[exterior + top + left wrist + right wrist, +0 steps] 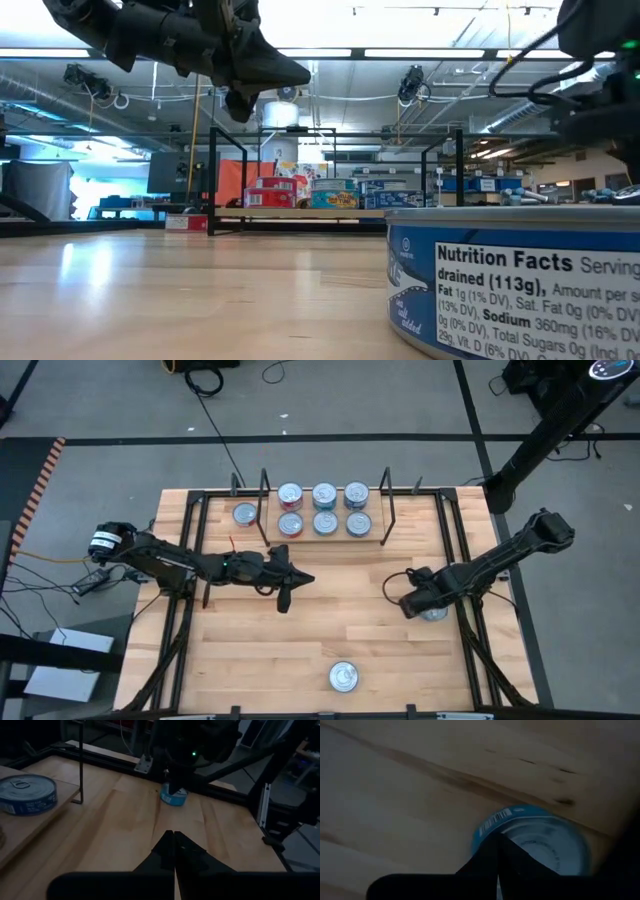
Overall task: Stack canned seafood by type on shelf
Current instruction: Stack the light blue tuna can on top of the other light blue tuna can
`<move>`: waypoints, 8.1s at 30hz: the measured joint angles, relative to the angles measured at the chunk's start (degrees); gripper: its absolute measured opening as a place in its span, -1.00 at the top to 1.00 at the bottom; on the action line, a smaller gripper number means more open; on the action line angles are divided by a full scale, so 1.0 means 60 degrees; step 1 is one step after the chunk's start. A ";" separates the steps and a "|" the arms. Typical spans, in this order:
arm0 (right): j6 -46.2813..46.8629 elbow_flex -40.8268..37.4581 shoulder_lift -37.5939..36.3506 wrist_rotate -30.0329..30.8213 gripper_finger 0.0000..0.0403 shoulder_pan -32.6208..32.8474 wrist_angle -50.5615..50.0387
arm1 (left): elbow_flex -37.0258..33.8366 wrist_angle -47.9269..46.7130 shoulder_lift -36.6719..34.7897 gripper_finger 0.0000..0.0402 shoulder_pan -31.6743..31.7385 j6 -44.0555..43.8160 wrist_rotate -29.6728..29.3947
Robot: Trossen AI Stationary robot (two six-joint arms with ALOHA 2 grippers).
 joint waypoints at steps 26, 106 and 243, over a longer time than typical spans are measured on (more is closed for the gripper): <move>-0.1582 0.1129 0.0004 0.0216 0.96 -0.0488 -0.0541 | 0.0000 -0.0015 0.0000 0.98 0.0000 -0.0344 0.0068; -0.3137 -0.0124 0.2477 0.1692 0.95 -0.0446 0.8147 | 0.0007 0.1628 0.2383 0.97 -0.0007 -0.0207 -0.0006; -0.9154 0.4018 0.5272 0.2090 0.96 -0.1599 0.9226 | 0.0299 0.0697 0.4762 0.97 0.0111 0.0558 0.0462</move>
